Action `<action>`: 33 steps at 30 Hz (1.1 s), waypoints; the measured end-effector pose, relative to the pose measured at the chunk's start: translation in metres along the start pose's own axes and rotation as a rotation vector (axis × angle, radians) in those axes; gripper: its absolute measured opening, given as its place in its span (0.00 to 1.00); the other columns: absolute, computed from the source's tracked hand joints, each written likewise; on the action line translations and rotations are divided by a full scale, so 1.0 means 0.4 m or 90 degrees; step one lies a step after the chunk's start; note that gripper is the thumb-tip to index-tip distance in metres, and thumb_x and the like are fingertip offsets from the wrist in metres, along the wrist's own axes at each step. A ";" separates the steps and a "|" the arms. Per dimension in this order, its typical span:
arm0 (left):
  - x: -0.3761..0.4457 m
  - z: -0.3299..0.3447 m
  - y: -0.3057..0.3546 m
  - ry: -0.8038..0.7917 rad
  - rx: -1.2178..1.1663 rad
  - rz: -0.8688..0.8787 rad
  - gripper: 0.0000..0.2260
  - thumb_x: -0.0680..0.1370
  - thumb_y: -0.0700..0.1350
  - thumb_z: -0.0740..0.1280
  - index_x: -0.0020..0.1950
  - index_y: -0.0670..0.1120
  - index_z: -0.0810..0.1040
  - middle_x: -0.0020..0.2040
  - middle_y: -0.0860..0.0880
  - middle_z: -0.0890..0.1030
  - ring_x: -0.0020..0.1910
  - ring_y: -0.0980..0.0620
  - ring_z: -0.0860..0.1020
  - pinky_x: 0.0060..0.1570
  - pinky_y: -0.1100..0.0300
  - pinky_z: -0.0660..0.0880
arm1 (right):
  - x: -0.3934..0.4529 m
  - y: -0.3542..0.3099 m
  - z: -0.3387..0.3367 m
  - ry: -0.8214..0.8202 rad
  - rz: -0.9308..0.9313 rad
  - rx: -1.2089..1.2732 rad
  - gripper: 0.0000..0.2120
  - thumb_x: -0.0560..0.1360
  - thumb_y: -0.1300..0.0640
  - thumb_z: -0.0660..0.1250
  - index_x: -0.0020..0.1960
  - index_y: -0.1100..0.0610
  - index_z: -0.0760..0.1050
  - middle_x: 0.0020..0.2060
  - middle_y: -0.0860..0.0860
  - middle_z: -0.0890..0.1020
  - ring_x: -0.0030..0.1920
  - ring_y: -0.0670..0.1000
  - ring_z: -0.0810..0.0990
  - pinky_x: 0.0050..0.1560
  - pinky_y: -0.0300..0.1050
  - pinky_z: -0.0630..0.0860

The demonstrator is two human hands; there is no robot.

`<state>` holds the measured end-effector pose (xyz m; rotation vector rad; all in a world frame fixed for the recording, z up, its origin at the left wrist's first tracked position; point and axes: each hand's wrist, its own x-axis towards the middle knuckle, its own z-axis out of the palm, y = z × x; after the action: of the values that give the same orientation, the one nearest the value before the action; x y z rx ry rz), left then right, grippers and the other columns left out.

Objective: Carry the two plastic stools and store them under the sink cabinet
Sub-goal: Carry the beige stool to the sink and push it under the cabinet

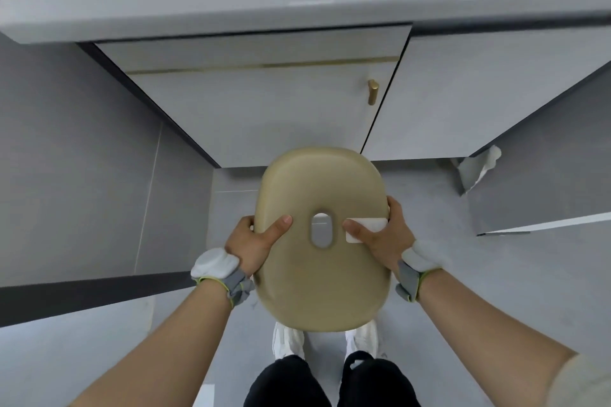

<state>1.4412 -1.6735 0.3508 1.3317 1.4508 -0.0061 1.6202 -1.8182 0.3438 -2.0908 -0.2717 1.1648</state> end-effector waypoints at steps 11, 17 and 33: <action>0.479 0.215 -0.264 -0.007 0.022 0.011 0.35 0.66 0.63 0.72 0.64 0.44 0.71 0.53 0.46 0.80 0.50 0.45 0.80 0.51 0.53 0.77 | 0.473 0.297 0.163 -0.003 0.000 -0.032 0.51 0.58 0.37 0.76 0.73 0.42 0.51 0.63 0.54 0.74 0.59 0.60 0.75 0.60 0.60 0.75; 0.671 0.281 -0.346 -0.006 0.023 0.032 0.34 0.64 0.64 0.73 0.61 0.46 0.72 0.53 0.45 0.81 0.49 0.45 0.81 0.52 0.52 0.78 | 0.664 0.399 0.225 0.013 -0.045 -0.071 0.49 0.62 0.37 0.74 0.74 0.44 0.50 0.63 0.55 0.74 0.59 0.60 0.75 0.61 0.56 0.74; 0.814 0.317 -0.377 -0.040 0.146 0.012 0.33 0.64 0.71 0.67 0.56 0.46 0.72 0.52 0.45 0.82 0.48 0.45 0.82 0.52 0.49 0.79 | 0.798 0.460 0.266 -0.002 -0.028 -0.047 0.54 0.50 0.27 0.70 0.70 0.43 0.55 0.58 0.52 0.77 0.55 0.59 0.77 0.58 0.58 0.76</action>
<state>1.5023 -1.5839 -0.0139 1.5162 1.4153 -0.2055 1.6880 -1.7414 -0.0257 -2.1370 -0.3660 1.1470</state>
